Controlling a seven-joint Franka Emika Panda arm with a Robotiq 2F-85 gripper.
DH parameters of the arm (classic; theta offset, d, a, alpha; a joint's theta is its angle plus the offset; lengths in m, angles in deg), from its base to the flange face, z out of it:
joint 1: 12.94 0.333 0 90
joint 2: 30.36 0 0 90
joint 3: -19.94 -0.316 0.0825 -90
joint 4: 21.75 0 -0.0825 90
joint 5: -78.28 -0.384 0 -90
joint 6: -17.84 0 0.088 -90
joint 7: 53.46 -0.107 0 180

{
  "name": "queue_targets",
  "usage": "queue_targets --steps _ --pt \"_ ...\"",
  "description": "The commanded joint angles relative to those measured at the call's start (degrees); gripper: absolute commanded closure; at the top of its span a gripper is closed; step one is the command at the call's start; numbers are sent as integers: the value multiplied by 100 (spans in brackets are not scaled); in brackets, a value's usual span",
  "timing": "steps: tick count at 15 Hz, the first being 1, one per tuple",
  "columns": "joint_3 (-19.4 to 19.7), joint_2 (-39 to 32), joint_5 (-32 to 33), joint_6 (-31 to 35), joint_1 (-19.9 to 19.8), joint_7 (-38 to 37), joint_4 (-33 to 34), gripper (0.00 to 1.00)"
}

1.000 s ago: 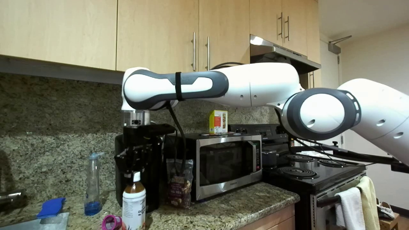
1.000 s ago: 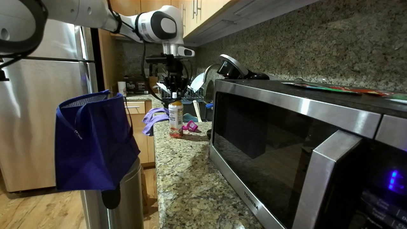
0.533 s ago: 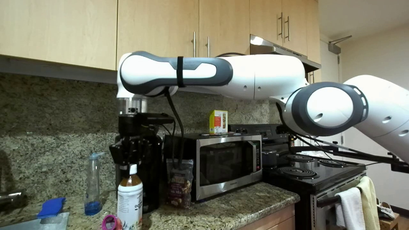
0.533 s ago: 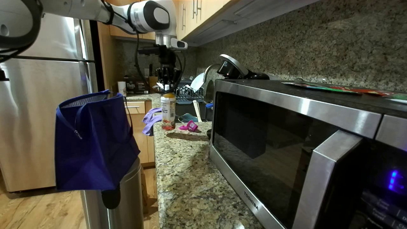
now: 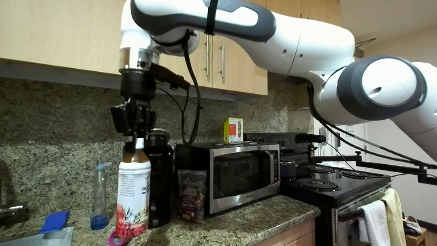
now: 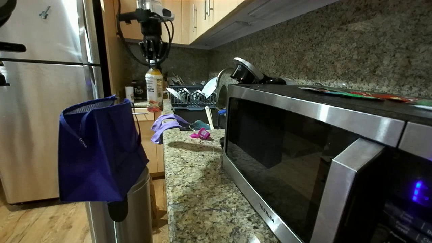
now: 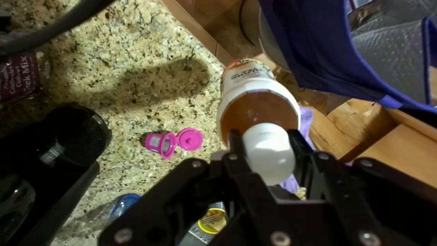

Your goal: Put the white and brown bottle in the blue bag

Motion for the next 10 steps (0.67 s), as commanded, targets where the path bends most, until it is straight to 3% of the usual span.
queue_targets --steps 1,10 --pt "-96 480 102 -415 273 434 -169 89" --pt "-209 837 111 -1199 1004 1365 -298 89"
